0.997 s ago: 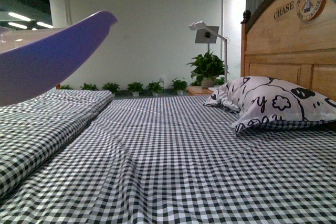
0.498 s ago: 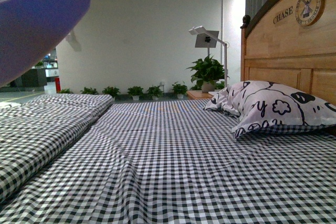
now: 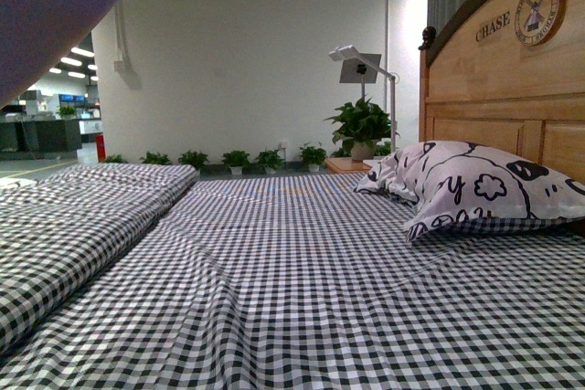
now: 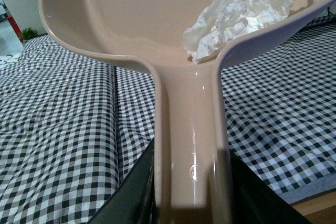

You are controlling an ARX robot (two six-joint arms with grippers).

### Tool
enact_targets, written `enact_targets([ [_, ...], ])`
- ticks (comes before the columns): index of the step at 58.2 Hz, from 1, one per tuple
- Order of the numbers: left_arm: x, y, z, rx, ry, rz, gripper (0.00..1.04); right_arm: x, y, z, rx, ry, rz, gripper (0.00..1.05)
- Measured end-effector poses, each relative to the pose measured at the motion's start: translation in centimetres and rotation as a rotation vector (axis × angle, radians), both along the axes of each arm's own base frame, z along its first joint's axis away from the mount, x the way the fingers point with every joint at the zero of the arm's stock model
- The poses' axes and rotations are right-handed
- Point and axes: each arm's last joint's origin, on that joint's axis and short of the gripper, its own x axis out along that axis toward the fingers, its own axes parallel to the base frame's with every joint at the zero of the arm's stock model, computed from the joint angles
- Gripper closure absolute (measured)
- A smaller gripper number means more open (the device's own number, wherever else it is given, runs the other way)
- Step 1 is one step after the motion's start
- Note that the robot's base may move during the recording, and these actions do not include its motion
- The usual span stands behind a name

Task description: Clean up trash

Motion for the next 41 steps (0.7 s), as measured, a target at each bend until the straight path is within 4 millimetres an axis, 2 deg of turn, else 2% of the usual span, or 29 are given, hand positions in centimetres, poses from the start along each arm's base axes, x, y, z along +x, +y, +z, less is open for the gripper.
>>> enact_targets([
  [41,0.0,0.0,0.0,0.0,0.0,0.0,0.77,0.0,0.0,0.0,0.0,0.0,0.0,0.85],
])
